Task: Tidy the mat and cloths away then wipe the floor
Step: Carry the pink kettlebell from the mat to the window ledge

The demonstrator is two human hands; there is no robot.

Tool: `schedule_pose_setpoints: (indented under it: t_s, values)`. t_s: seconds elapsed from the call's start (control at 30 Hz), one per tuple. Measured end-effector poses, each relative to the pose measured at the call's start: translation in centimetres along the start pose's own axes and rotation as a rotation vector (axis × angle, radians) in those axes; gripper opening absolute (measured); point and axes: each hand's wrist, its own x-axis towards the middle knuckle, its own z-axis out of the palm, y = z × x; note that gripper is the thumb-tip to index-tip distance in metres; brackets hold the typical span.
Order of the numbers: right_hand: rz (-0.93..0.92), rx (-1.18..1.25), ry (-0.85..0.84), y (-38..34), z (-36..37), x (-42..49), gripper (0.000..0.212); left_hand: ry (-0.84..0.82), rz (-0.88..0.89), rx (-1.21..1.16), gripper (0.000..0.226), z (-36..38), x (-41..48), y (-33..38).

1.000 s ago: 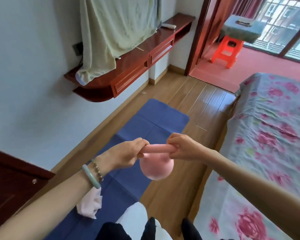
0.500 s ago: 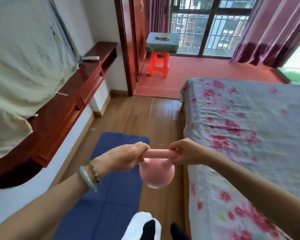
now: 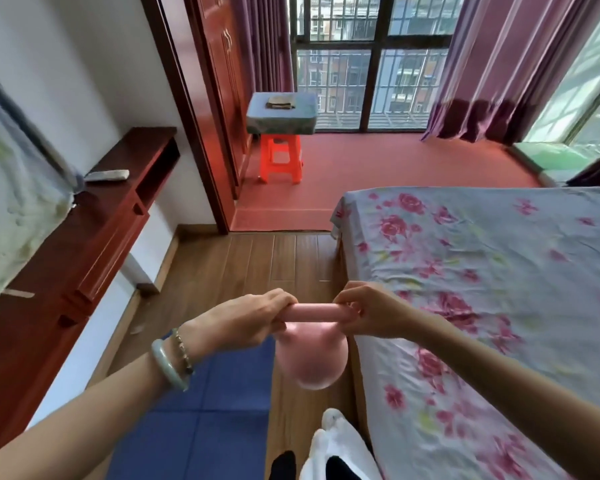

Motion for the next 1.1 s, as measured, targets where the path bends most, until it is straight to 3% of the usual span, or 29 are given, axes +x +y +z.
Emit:
schedule_pose_setpoints:
  t_s: [0.43,0.67,1.1]
  values:
    - [-0.097,-0.034,-0.008,12.8,-11.7,19.5,0.025,0.132,0.003,0.003,0.030,-8.3,19.6,-11.8]
    - [-0.076,-0.031,-0.008,18.4,-14.7,32.3,0.019,0.117,0.062,-0.020,0.032,-13.0,29.8,-22.7]
    - [0.018,0.005,0.160,27.3,-23.3,55.0,0.020,0.147,0.234,-0.009,0.035,-25.2,49.8,-41.7]
